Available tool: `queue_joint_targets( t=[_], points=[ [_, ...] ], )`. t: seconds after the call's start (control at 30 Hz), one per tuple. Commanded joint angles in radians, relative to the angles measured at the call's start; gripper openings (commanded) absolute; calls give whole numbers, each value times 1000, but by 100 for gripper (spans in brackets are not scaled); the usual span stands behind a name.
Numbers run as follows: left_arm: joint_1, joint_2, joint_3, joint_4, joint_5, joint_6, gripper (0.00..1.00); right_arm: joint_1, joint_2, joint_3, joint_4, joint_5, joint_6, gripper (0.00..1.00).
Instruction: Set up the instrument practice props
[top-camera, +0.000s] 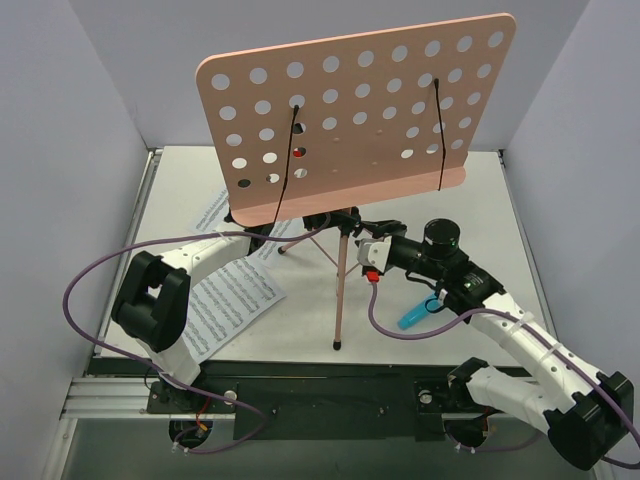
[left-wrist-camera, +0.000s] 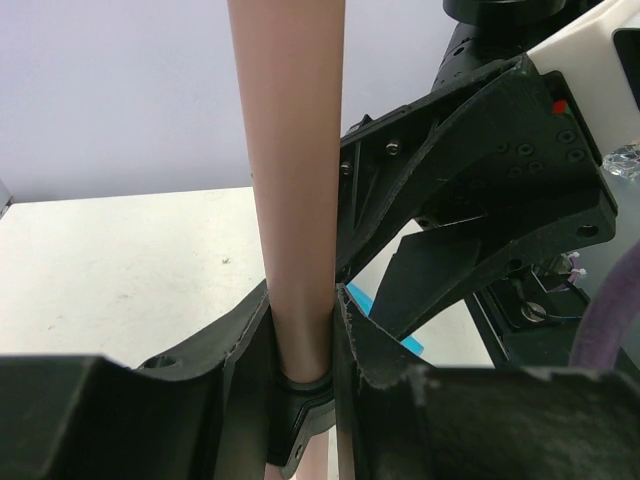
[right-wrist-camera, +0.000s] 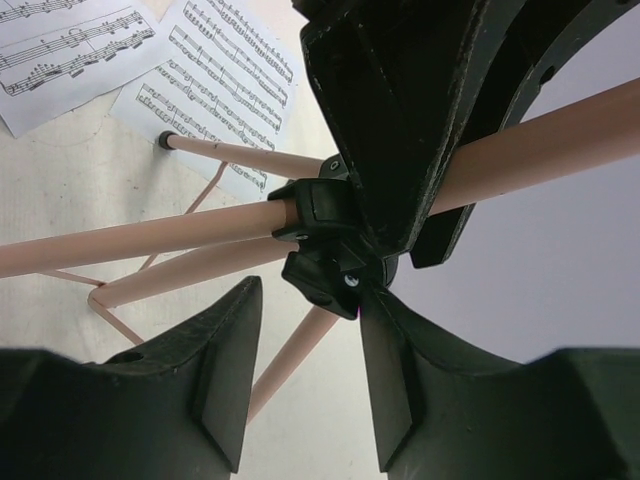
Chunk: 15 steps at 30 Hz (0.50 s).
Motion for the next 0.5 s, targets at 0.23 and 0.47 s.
queue_joint_targets(
  t=[0.23, 0.47],
  points=[
    [9, 58, -35, -71, 66, -4, 0, 8, 31, 7, 96, -17, 6, 34],
    [12, 59, -39, -56, 67, -14, 0, 10, 37, -40, 149, 6, 27, 31]
  ],
)
